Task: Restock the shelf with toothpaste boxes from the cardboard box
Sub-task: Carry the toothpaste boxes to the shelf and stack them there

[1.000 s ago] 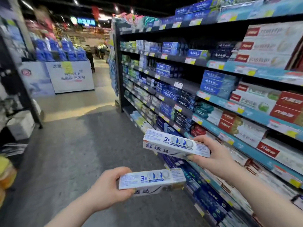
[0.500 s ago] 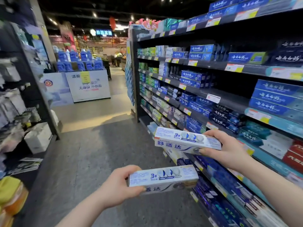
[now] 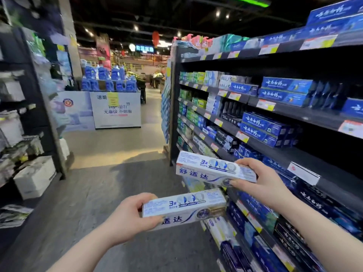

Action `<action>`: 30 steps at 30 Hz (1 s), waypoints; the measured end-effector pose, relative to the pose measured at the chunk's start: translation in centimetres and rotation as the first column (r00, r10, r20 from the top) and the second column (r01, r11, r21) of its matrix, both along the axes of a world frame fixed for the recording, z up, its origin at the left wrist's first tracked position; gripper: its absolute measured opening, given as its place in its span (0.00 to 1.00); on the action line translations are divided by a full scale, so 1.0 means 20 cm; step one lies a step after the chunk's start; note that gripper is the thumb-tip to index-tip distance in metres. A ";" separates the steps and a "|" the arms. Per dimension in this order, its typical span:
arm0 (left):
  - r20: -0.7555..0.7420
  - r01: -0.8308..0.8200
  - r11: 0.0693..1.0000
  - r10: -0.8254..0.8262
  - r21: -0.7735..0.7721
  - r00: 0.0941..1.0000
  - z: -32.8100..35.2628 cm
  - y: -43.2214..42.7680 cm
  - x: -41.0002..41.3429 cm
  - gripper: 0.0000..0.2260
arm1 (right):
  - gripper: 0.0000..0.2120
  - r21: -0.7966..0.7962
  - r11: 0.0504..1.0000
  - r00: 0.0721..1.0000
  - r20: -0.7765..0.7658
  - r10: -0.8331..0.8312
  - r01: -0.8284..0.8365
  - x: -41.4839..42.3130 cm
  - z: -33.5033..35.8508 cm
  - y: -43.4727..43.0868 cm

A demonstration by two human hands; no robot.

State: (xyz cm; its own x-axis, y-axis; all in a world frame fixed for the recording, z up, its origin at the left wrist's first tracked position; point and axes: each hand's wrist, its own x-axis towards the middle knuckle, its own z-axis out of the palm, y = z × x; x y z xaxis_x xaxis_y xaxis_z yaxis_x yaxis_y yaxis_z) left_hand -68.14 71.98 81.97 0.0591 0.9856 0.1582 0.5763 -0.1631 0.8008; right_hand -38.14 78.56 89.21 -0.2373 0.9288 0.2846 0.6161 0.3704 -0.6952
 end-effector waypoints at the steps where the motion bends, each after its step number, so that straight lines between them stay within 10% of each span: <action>1: 0.003 -0.003 1.000 0.003 0.001 1.000 0.00 0.09 -0.04 0.18 | 0.17 0.005 1.000 1.000 0.005 0.002 -0.002 -0.03 0.00 0.08; 15: -0.067 0.247 0.969 -0.245 0.016 0.967 0.15 1.63 -0.60 0.17 | 0.16 0.119 0.968 0.974 0.021 -0.226 0.222 -0.55 0.06 1.26; 30: -0.051 0.500 0.861 -0.497 0.097 0.866 0.34 3.04 -0.29 0.19 | 0.22 0.384 0.789 0.826 0.103 -0.553 0.480 -0.34 0.49 2.40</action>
